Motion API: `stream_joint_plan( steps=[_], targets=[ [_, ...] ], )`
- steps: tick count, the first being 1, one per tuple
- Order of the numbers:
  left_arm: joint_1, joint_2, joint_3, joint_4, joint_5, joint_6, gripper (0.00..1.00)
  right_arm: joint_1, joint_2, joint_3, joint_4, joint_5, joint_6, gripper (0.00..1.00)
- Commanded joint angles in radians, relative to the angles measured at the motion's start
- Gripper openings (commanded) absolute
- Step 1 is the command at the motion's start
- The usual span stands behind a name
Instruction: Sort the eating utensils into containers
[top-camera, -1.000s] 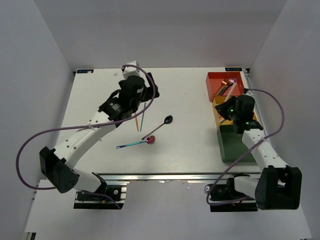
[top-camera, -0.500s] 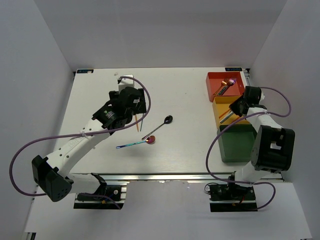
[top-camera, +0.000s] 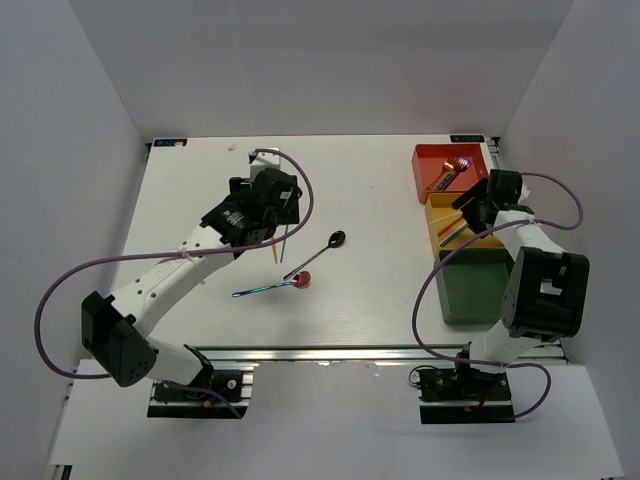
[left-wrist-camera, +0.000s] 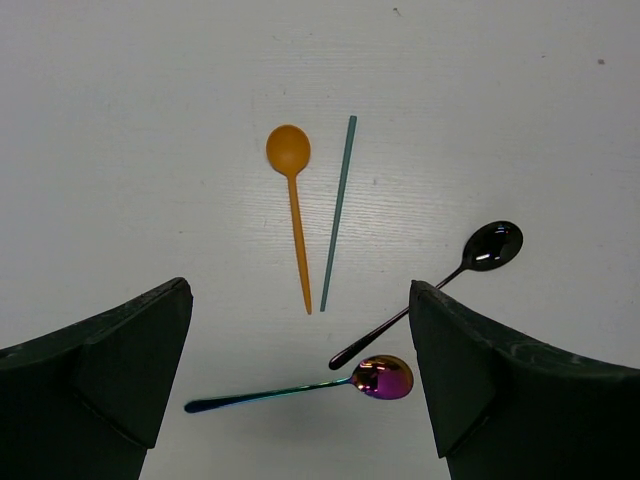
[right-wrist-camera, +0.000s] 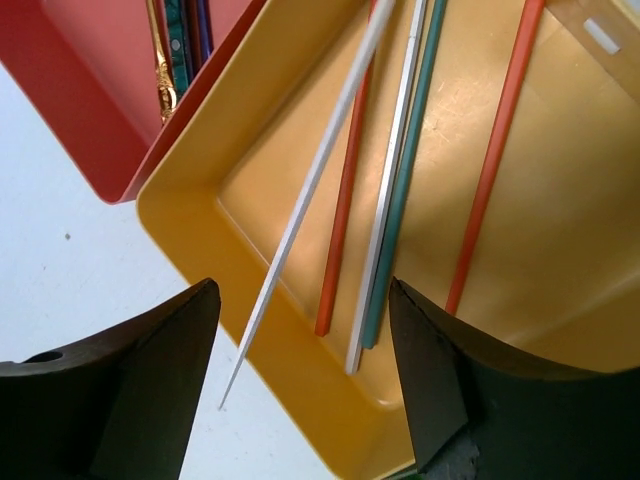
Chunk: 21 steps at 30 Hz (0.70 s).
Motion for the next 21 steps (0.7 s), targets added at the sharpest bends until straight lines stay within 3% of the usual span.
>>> stream_joint_plan(
  steps=[1,10,14,19,21],
  targets=[
    [0.0,0.045,0.061,0.023,0.007,0.002,0.98,-0.003,-0.068,0.052,-0.018,0.008,-0.004,0.74],
    [0.059,0.279,0.114,0.068,0.071,-0.055,0.98,0.013,-0.265,-0.05,0.059,-0.102,-0.076,0.72],
    [0.06,0.275,0.095,0.098,0.108,-0.07,0.98,0.02,-0.171,0.012,-0.006,-0.15,-0.076,0.61],
    [0.06,0.243,0.075,0.094,0.093,-0.052,0.98,0.062,-0.162,-0.053,0.045,-0.081,-0.068,0.45],
    [0.06,0.232,0.072,0.075,0.079,-0.046,0.98,0.062,-0.16,-0.069,0.049,-0.05,-0.067,0.44]
  ],
)
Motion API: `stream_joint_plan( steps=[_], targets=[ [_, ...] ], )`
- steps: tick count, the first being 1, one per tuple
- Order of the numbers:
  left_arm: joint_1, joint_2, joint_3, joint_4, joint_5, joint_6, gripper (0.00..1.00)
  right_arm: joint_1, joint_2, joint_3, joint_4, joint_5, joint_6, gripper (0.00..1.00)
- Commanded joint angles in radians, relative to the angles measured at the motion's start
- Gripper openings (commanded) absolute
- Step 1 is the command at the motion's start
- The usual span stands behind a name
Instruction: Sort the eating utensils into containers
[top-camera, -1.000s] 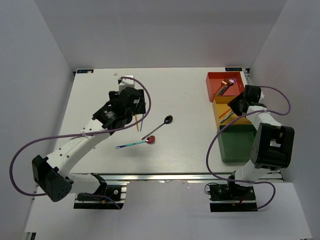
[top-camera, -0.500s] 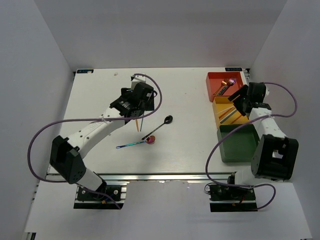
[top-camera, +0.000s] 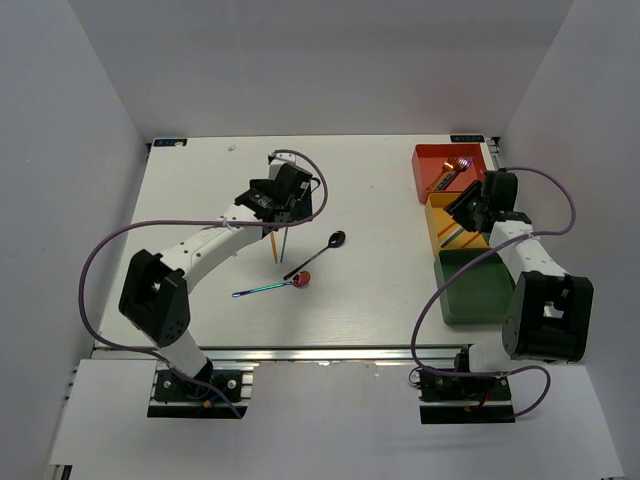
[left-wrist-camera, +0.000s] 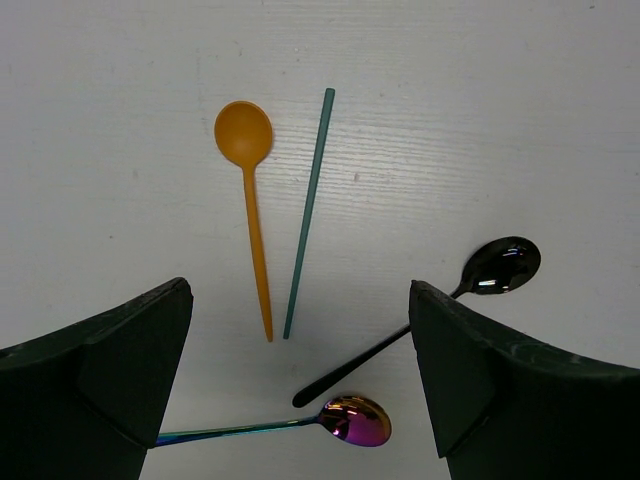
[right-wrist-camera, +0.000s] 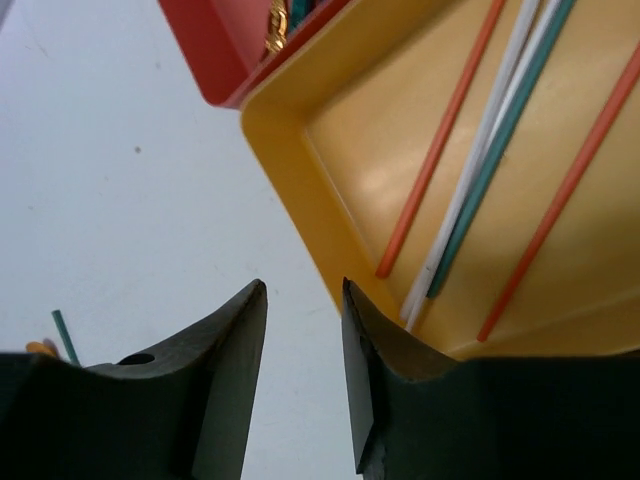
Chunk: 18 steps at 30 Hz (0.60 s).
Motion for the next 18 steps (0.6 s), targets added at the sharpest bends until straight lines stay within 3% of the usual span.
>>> stream_joint_plan(
  steps=[1,9,12,13,18],
  targets=[
    [0.0,-0.066,-0.003,0.004,-0.019,0.012,0.98,0.002,-0.017,-0.038,0.039,0.042,-0.008,0.41],
    [0.056,0.07,0.075,0.056,0.094,0.054,0.98,0.071,-0.235,-0.146,0.067,-0.023,-0.02,0.46],
    [0.113,0.194,0.156,0.01,0.125,0.055,0.85,0.102,-0.352,-0.201,0.062,-0.058,-0.032,0.47],
    [0.13,0.243,0.167,0.007,0.148,0.057,0.75,0.107,-0.378,-0.215,0.056,-0.069,-0.037,0.47],
    [0.181,0.348,0.195,0.019,0.238,0.074,0.55,0.118,-0.516,-0.265,0.024,-0.116,-0.059,0.47]
  ],
)
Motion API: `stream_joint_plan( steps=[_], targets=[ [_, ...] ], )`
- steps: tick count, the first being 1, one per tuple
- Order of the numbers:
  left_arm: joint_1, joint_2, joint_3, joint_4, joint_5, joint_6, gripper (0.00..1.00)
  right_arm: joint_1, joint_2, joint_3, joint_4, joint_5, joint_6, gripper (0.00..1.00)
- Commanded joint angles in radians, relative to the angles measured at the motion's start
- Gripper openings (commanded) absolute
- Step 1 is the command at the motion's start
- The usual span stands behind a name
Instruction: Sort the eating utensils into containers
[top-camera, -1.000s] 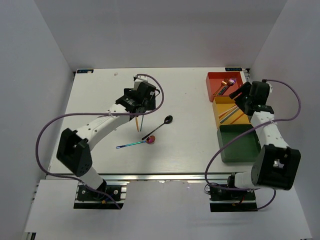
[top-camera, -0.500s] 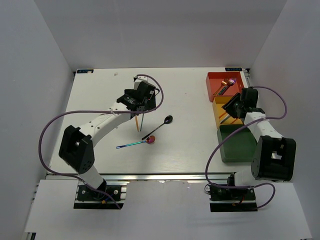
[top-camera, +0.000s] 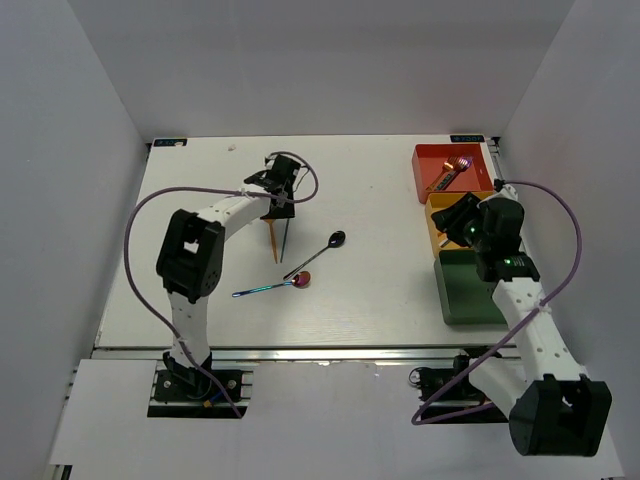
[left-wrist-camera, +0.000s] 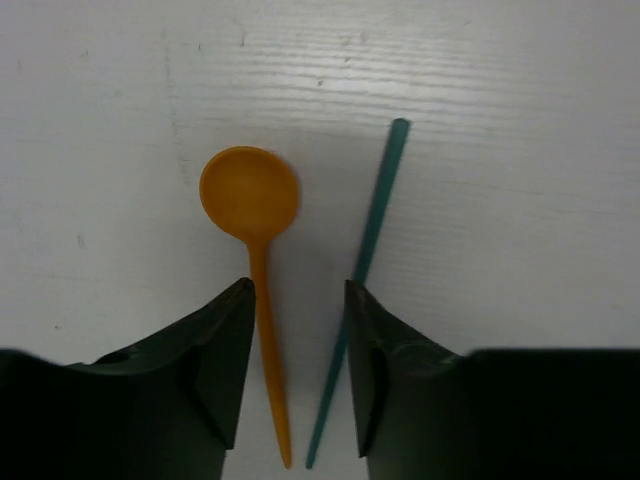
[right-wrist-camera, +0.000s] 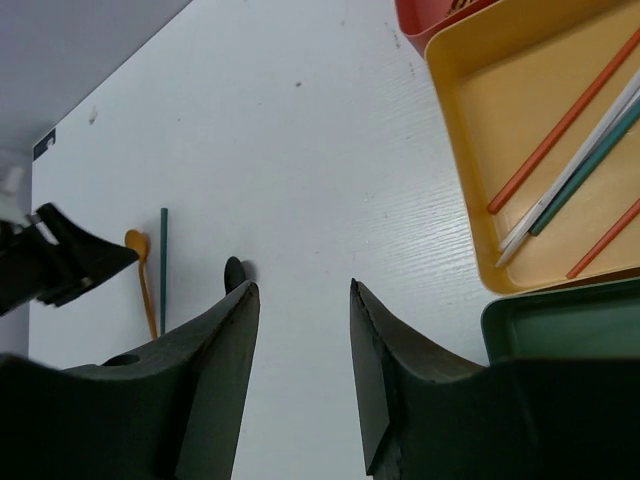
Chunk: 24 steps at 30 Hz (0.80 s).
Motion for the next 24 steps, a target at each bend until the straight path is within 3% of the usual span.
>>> stream_joint_plan(
  steps=[1,13,19,24],
  targets=[
    [0.015,0.034,0.048,-0.009,0.083,0.02,0.49,0.006,-0.05,-0.027,-0.011,-0.053,-0.031,0.47],
    [0.012,0.027,-0.027,0.049,0.131,-0.009,0.48,0.017,-0.041,-0.021,0.001,-0.083,-0.03,0.47],
    [0.012,-0.073,-0.047,0.052,0.031,-0.032,0.7,0.02,-0.035,-0.021,0.003,-0.084,-0.036,0.47],
    [-0.006,-0.126,-0.053,0.063,0.071,-0.019,0.71,0.02,-0.031,-0.021,0.003,-0.087,-0.037,0.47]
  ],
)
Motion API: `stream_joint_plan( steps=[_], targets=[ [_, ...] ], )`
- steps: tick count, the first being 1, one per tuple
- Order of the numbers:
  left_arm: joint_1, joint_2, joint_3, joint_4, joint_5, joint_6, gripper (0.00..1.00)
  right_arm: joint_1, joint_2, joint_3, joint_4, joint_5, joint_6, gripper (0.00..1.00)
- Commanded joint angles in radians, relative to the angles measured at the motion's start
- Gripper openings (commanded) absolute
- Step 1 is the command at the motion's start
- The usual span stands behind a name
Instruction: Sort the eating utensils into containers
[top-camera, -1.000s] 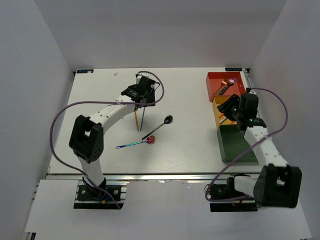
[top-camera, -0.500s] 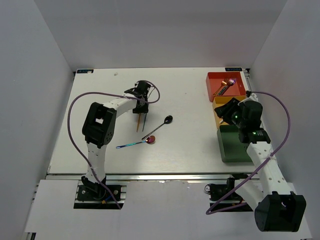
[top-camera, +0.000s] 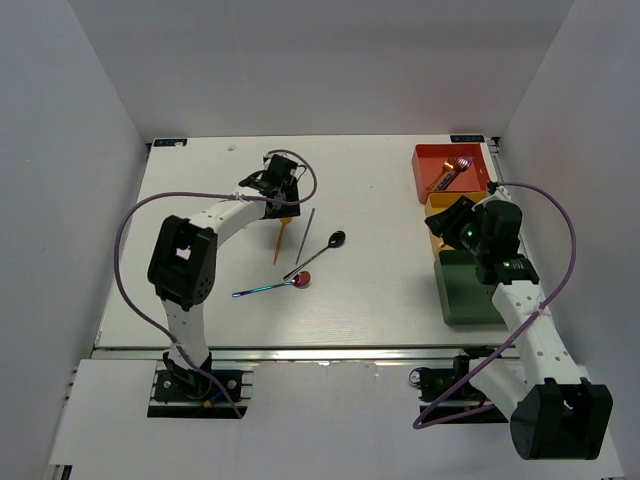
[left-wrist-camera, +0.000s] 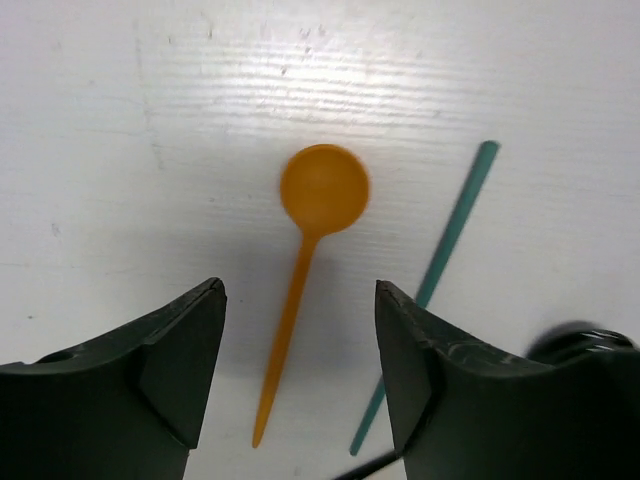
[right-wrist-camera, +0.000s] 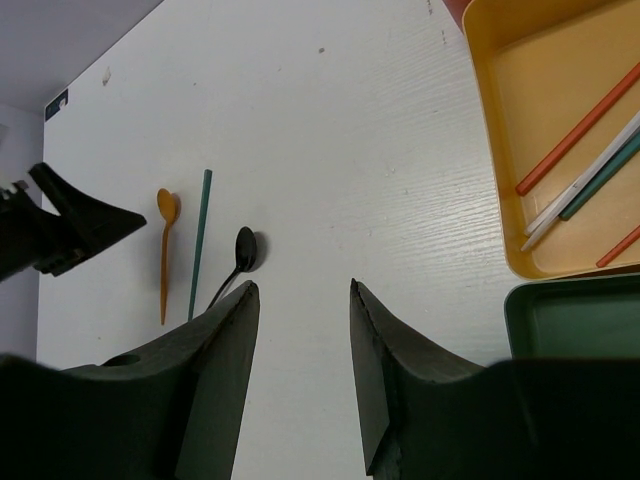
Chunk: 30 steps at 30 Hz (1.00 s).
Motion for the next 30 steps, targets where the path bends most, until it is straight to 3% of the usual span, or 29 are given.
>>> stream_joint_plan(
  steps=[1,10,21,24,25,28,30],
  targets=[
    [-0.029,-0.099,0.009,0.023,0.015,0.01,0.7,0.007,0.003,-0.001,0.017,-0.02,-0.018,0.47],
    [-0.08,-0.002,0.031,0.038,0.14,0.047,0.56,0.007,0.004,0.004,0.013,-0.031,-0.023,0.47],
    [-0.094,0.134,0.04,0.058,0.164,0.063,0.44,0.007,0.006,0.015,0.011,-0.049,-0.029,0.47],
    [-0.098,0.157,0.026,0.058,0.154,0.058,0.34,0.007,0.004,0.015,0.013,-0.051,-0.027,0.47],
    [-0.102,0.164,0.023,0.061,0.156,0.058,0.22,0.007,0.004,0.013,0.014,-0.054,-0.026,0.47],
    [-0.108,0.17,0.026,0.06,0.154,0.055,0.03,0.007,0.006,0.007,0.024,-0.066,-0.018,0.47],
    [-0.109,0.171,0.035,0.049,0.142,0.052,0.0,0.007,0.007,0.001,0.033,-0.085,-0.007,0.47]
  ],
)
